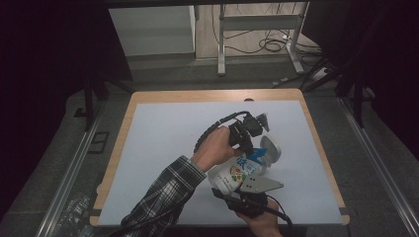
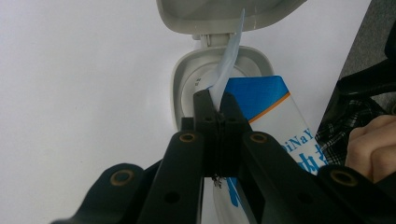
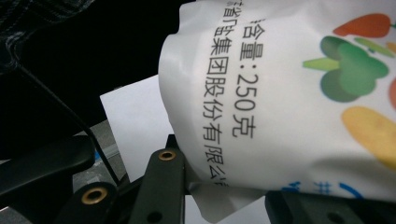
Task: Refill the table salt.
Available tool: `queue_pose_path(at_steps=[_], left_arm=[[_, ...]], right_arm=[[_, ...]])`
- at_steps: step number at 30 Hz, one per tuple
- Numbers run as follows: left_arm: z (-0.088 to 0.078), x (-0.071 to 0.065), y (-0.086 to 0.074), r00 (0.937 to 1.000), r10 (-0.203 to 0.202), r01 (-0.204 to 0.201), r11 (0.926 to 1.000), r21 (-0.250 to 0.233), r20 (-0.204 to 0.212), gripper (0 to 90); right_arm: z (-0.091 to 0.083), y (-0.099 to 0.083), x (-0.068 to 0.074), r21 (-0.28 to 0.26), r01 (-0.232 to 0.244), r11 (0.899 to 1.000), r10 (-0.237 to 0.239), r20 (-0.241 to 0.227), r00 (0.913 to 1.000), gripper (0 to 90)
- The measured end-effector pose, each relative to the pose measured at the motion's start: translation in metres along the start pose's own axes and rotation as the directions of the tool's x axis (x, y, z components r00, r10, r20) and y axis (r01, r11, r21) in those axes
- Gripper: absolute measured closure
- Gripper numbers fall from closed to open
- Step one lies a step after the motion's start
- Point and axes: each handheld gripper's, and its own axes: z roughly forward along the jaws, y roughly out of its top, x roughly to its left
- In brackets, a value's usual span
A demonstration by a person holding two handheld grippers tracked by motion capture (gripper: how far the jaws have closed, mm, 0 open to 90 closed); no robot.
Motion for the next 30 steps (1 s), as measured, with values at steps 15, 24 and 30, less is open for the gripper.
queue_pose_path(at_steps=[15,24,30], left_arm=[[0.0019,0.0010,0.0002,1.0000,-0.001,0.001,1.0000,0.003,0.005,89.6],[0.0028,0.0010,0.0007,1.0000,-0.002,0.002,1.0000,0.009,0.007,89.5],[0.0030,0.0012,0.0004,1.0000,-0.002,0.002,1.0000,0.008,0.007,89.5]], right_arm=[[0.0003,0.0003,0.0000,-0.004,0.001,1.000,-0.001,0.001,1.0000,73.4],[0.0006,0.0011,0.0004,-0.007,0.001,1.000,-0.001,0.005,1.0000,73.4],[0.0008,0.0011,0.0005,-0.007,0.003,1.000,-0.003,0.007,1.0000,73.4]])
